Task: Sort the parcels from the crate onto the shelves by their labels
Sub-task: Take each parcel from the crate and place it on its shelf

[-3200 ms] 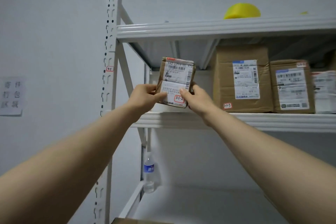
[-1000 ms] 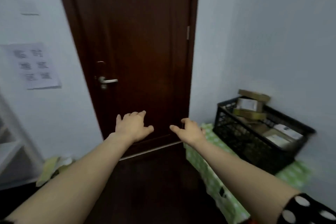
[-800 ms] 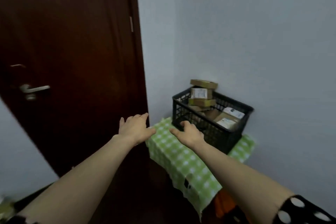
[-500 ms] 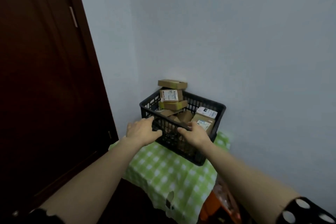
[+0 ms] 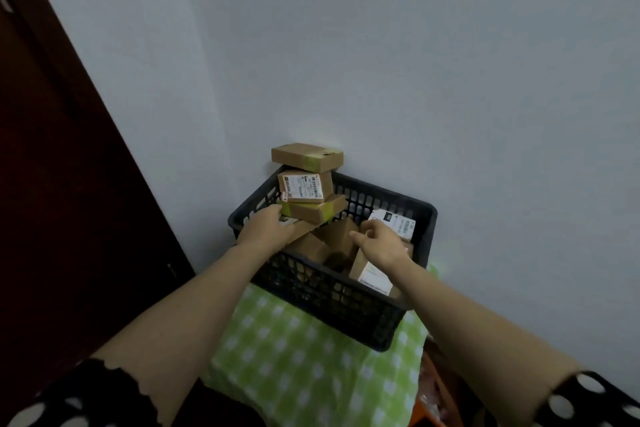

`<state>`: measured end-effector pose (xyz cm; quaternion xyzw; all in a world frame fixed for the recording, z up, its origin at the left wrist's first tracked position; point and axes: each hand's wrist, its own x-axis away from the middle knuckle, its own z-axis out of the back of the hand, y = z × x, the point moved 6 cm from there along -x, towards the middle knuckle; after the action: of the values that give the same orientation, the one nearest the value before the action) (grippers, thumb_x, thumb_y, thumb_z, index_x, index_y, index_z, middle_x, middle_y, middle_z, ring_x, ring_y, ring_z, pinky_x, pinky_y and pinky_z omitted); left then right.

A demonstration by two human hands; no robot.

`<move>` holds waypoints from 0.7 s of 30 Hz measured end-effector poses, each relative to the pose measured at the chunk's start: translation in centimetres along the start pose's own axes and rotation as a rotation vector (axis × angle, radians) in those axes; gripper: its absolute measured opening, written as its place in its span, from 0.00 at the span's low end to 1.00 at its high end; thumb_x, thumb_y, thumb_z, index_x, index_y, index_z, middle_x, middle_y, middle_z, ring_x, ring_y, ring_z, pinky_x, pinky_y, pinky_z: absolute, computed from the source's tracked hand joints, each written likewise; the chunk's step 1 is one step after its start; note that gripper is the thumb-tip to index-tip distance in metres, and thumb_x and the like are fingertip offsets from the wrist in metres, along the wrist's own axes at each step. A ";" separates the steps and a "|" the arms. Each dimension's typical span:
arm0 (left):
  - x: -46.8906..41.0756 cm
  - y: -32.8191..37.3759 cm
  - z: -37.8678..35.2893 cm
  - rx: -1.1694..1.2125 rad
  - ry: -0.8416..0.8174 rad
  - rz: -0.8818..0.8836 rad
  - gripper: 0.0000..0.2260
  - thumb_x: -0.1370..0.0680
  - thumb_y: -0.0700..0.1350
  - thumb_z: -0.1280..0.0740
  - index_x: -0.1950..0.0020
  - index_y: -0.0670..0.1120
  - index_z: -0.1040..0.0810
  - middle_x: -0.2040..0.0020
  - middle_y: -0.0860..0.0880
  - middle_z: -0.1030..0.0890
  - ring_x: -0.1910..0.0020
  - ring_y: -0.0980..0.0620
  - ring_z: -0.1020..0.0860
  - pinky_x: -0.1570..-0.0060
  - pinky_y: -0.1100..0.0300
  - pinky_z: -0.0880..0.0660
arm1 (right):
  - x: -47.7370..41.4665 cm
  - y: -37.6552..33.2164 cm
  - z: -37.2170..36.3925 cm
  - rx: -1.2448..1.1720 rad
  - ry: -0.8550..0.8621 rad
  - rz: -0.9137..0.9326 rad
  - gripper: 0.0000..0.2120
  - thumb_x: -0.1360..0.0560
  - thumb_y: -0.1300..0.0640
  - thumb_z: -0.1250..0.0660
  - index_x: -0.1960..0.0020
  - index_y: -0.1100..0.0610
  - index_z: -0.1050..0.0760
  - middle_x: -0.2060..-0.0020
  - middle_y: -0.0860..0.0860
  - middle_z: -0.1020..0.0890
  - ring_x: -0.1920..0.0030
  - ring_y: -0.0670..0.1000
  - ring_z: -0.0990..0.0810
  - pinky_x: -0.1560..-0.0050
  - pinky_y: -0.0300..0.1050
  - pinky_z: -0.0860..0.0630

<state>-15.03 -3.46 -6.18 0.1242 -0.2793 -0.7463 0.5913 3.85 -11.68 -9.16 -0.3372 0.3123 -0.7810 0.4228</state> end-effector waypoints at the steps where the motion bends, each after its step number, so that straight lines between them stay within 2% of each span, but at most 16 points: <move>1: -1.2 0.3 0.1 -0.014 0.023 -0.005 0.21 0.21 0.51 0.37 0.32 0.43 0.29 0.36 0.44 0.24 0.38 0.44 0.26 0.46 0.57 0.30 | -1.3 -0.2 0.0 -0.017 -0.003 0.009 0.23 0.22 0.50 0.37 0.30 0.58 0.35 0.35 0.55 0.26 0.38 0.53 0.26 0.44 0.44 0.30; 5: -6.8 0.5 -0.1 -0.104 0.067 -0.027 0.14 0.22 0.45 0.38 0.37 0.45 0.25 0.42 0.44 0.21 0.45 0.43 0.23 0.50 0.54 0.26 | -5.9 -1.2 -0.2 -0.038 -0.015 0.025 0.22 0.22 0.52 0.37 0.30 0.57 0.34 0.37 0.55 0.25 0.39 0.53 0.26 0.43 0.45 0.29; 9: -13.7 0.3 -0.5 -0.193 0.091 -0.098 0.12 0.23 0.46 0.37 0.40 0.48 0.24 0.44 0.45 0.22 0.48 0.46 0.23 0.51 0.51 0.23 | -10.6 -2.4 -0.3 -0.046 0.022 0.043 0.19 0.22 0.53 0.36 0.33 0.57 0.32 0.37 0.54 0.25 0.40 0.51 0.26 0.44 0.43 0.29; 15: -25.1 0.4 -1.0 -0.364 0.105 -0.236 0.21 0.21 0.39 0.41 0.28 0.45 0.34 0.32 0.45 0.32 0.35 0.45 0.32 0.40 0.53 0.31 | -18.1 -3.6 -1.2 -0.095 0.105 -0.016 0.21 0.22 0.54 0.36 0.31 0.56 0.33 0.36 0.53 0.25 0.37 0.51 0.26 0.37 0.45 0.29; 21: -33.7 0.9 -2.9 -0.487 0.094 -0.451 0.28 0.25 0.32 0.38 0.26 0.43 0.41 0.28 0.43 0.37 0.29 0.45 0.39 0.33 0.54 0.39 | -23.4 -3.6 -2.6 -0.080 0.164 -0.093 0.20 0.22 0.55 0.37 0.30 0.55 0.33 0.37 0.52 0.25 0.42 0.48 0.26 0.40 0.45 0.27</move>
<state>-3.74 27.67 -12.96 0.0720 -0.0307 -0.8966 0.4358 9.87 10.84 -14.00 -0.3029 0.3611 -0.8116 0.3452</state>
